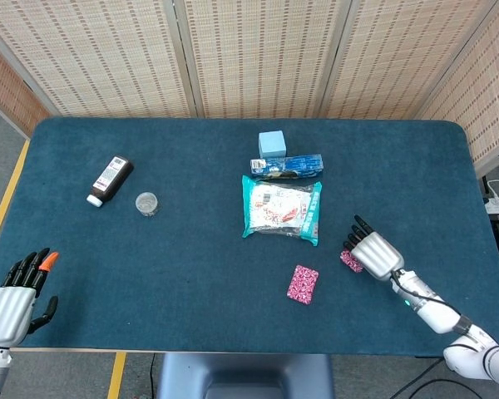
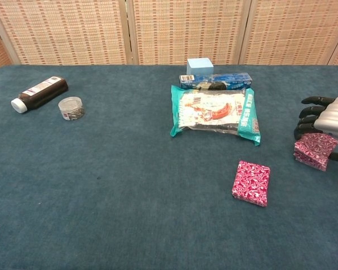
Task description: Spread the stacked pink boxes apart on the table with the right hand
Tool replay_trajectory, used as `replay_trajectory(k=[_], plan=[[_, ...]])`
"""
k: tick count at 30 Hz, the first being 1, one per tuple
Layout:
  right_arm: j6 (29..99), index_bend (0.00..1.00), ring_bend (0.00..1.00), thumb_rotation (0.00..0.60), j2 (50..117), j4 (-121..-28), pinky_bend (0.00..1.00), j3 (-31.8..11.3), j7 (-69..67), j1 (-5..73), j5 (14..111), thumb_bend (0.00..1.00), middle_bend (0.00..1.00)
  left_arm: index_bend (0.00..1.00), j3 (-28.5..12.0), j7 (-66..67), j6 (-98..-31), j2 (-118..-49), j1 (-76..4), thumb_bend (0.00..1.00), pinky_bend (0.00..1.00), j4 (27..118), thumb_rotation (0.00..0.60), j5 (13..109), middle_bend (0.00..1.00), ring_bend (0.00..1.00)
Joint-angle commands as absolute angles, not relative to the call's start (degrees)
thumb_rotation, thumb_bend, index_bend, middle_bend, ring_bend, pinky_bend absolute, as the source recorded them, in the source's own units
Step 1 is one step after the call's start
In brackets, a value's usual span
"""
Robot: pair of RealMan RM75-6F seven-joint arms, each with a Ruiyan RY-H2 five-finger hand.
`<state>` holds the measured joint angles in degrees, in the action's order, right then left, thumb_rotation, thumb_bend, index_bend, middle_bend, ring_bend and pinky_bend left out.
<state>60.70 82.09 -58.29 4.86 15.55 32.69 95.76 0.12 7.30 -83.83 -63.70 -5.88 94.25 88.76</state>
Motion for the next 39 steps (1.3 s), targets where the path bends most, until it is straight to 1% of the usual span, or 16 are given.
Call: replay_trajectory(k=[1, 7, 14, 19, 24, 25, 26, 28, 30, 31, 33, 36, 39], plan=[[62.5, 0.55, 0.15, 0.600, 81.2, -59.9, 0.00, 4.8, 15.7, 32.5, 96.6, 0.27, 0.40, 0.00, 0.2, 7.3, -84.0, -63.6, -5.8, 0.46, 0.13, 94.4, 0.600, 89.0, 0.00, 0.00], [65.2, 0.55, 0.15, 0.600, 78.8, -64.8, 0.00, 5.6, 17.0, 31.9, 98.8, 0.27, 0.40, 0.00, 0.1, 7.2, -83.9, -63.7, -5.9, 0.46, 0.13, 94.1, 0.600, 88.8, 0.00, 0.00], [65.7, 0.55, 0.15, 0.600, 76.8, -70.7, 0.00, 9.8, 20.1, 30.3, 103.0, 0.27, 0.40, 0.00, 0.1, 7.7, -84.0, -63.9, -5.8, 0.46, 0.13, 94.3, 0.600, 88.9, 0.00, 0.00], [65.0, 0.55, 0.15, 0.600, 77.2, -71.6, 0.00, 12.2, 22.9, 29.5, 105.5, 0.27, 0.40, 0.00, 0.3, 7.8, -84.4, -63.8, -5.6, 0.46, 0.13, 94.4, 0.600, 89.2, 0.00, 0.00], [65.6, 0.53, 0.15, 0.600, 77.9, -71.0, 0.00, 12.2, 24.5, 28.8, 106.5, 0.27, 0.40, 0.00, 0.3, 7.7, -84.4, -63.8, -5.6, 0.46, 0.13, 94.3, 0.600, 89.3, 0.00, 0.00], [65.6, 0.51, 0.15, 0.600, 78.0, -70.9, 0.00, 12.2, 24.6, 28.8, 106.5, 0.27, 0.40, 0.00, 0.3, 7.7, -84.3, -63.8, -5.6, 0.46, 0.13, 94.3, 0.600, 89.4, 0.00, 0.00], [65.4, 0.46, 0.15, 0.600, 78.0, -70.9, 0.00, 12.2, 24.6, 28.7, 106.5, 0.27, 0.40, 0.00, 0.3, 7.7, -84.2, -63.8, -5.7, 0.46, 0.13, 94.3, 0.600, 89.3, 0.00, 0.00], [64.7, 0.27, 0.14, 0.600, 77.8, -71.3, 0.00, 11.9, 24.8, 28.5, 105.7, 0.26, 0.34, 0.00, 0.3, 7.7, -84.1, -63.8, -5.7, 0.46, 0.13, 94.3, 0.600, 89.3, 0.00, 0.00], [64.1, 0.10, 0.11, 0.600, 77.5, -72.0, 0.00, 11.6, 25.1, 28.5, 105.1, 0.26, 0.26, 0.00, 0.3, 7.7, -84.0, -63.8, -5.8, 0.46, 0.13, 94.3, 0.600, 89.2, 0.00, 0.00], [63.9, 0.04, 0.09, 0.600, 77.4, -72.2, 0.00, 11.5, 25.2, 28.5, 105.0, 0.26, 0.22, 0.00, 0.3, 7.7, -84.0, -63.8, -5.8, 0.46, 0.13, 94.3, 0.600, 89.2, 0.00, 0.00], [63.5, 0.00, 0.07, 0.600, 77.1, -72.8, 0.00, 11.4, 25.6, 28.4, 104.7, 0.26, 0.18, 0.00, 0.2, 7.7, -84.1, -63.9, -5.7, 0.46, 0.13, 94.3, 0.600, 89.2, 0.00, 0.00], [63.3, 0.00, 0.05, 0.600, 76.7, -73.5, 0.00, 11.4, 25.9, 28.4, 104.7, 0.26, 0.16, 0.00, 0.2, 7.8, -84.1, -63.6, -5.8, 0.46, 0.13, 94.6, 0.600, 89.2, 0.00, 0.00], [63.6, 0.00, 0.04, 0.600, 76.3, -74.0, 0.00, 11.4, 26.2, 28.0, 104.8, 0.25, 0.15, 0.00, 0.2, 8.1, -84.1, -63.5, -5.8, 0.46, 0.13, 95.0, 0.600, 89.2, 0.00, 0.00]])
